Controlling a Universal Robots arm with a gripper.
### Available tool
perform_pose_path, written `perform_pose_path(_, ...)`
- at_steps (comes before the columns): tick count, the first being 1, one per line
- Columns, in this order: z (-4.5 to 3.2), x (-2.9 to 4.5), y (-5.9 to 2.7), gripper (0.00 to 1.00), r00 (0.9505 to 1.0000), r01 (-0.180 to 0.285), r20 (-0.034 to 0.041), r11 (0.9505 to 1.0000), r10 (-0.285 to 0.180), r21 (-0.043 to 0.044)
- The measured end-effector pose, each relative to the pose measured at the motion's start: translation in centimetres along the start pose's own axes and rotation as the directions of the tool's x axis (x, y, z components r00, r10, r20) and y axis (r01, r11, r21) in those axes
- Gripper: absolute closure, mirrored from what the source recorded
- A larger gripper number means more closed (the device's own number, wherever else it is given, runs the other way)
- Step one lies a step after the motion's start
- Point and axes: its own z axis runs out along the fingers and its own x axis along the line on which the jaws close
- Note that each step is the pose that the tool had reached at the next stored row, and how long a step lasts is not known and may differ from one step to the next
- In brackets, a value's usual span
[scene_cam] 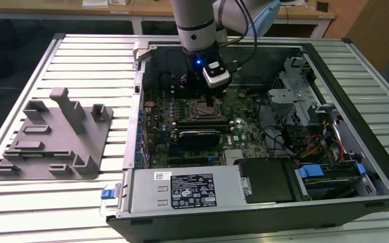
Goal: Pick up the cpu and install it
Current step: 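Install the first cpu locking lever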
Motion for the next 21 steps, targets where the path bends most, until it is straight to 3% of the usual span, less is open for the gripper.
perform_pose_path(2,0.02,-0.05,0.01,0.89,1.0,0.0,-0.0014,1.0,0.0,0.0003)
perform_pose_path(4,0.09,-0.24,0.04,0.89,0.9998,0.002,-0.0179,1.0,-0.002,0.0039)
perform_pose_path(6,0.17,-0.39,0.06,0.89,0.9989,0.004,-0.0467,1.0,-0.004,0.0089)
perform_pose_path(9,0.23,-0.57,0.02,0.89,0.9948,0.008,-0.1016,0.9999,-0.007,0.0118)
perform_pose_path(10,0.24,-0.6,0.0,0.89,0.9935,0.008,-0.1134,0.9999,-0.007,0.0098)
perform_pose_path(11,0.25,-0.63,-0.01,0.89,0.9928,0.008,-0.1194,0.9999,-0.007,0.0062)
perform_pose_path(13,0.26,-0.66,-0.02,0.89,0.9922,0.006,-0.1241,1.0,-0.006,-0.0003)
perform_pose_path(17,0.24,-0.67,-0.02,0.89,0.9922,0.006,-0.1243,1.0,-0.006,-0.0009)
perform_pose_path(21,-0.52,-0.85,-0.06,0.89,0.9922,0.005,-0.1243,1.0,-0.005,-0.0007)
